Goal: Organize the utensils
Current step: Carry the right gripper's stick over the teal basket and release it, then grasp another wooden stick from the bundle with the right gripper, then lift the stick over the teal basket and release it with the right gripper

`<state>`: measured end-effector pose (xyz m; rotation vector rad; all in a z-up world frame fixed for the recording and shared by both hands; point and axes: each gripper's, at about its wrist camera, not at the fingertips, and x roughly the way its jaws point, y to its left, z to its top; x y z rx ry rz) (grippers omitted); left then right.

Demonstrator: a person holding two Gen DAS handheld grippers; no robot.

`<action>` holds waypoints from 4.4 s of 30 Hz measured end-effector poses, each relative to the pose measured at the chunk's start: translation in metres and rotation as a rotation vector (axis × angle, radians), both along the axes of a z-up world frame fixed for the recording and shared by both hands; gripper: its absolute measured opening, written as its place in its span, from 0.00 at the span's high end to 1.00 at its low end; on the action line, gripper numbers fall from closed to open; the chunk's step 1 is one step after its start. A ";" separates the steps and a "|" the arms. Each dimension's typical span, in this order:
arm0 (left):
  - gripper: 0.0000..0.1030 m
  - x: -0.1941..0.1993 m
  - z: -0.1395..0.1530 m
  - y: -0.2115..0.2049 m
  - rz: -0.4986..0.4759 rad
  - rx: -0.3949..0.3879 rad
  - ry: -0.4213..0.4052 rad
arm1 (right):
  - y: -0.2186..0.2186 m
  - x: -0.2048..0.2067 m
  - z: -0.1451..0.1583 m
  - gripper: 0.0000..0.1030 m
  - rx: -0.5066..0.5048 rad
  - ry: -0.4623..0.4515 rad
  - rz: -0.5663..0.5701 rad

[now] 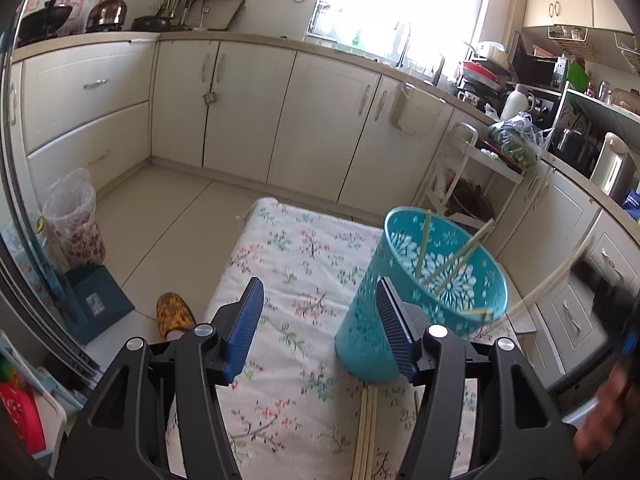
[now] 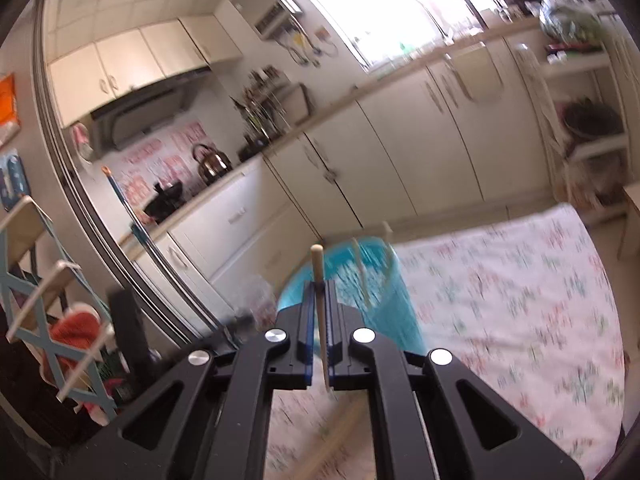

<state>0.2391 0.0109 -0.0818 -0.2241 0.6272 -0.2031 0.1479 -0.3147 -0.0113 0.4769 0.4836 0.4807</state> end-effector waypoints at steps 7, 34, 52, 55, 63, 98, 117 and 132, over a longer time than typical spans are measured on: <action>0.46 -0.007 -0.022 0.007 0.002 -0.018 0.055 | 0.009 0.029 0.045 0.95 0.006 -0.079 -0.007; 0.45 -0.013 -0.087 -0.016 -0.043 0.019 0.205 | -0.034 -0.011 -0.129 0.95 -0.110 0.400 -0.165; 0.43 -0.034 -0.083 0.002 0.023 0.073 0.180 | 0.084 -0.001 -0.164 0.71 -0.543 0.468 -0.021; 0.42 -0.042 -0.082 0.010 0.046 0.061 0.176 | 0.085 0.002 -0.165 0.81 -0.559 0.466 0.001; 0.40 -0.055 -0.081 0.031 0.097 0.057 0.163 | 0.070 -0.005 -0.167 0.94 -0.514 0.505 -0.012; 0.39 -0.062 -0.084 0.027 0.087 0.092 0.164 | 0.045 -0.014 -0.163 0.94 -0.295 0.486 -0.055; 0.38 -0.062 -0.084 0.022 0.080 0.098 0.162 | 0.016 -0.025 -0.126 0.94 -0.157 0.365 -0.112; 0.37 -0.064 -0.077 0.021 0.066 0.073 0.147 | 0.014 -0.004 -0.004 0.94 -0.002 0.018 -0.133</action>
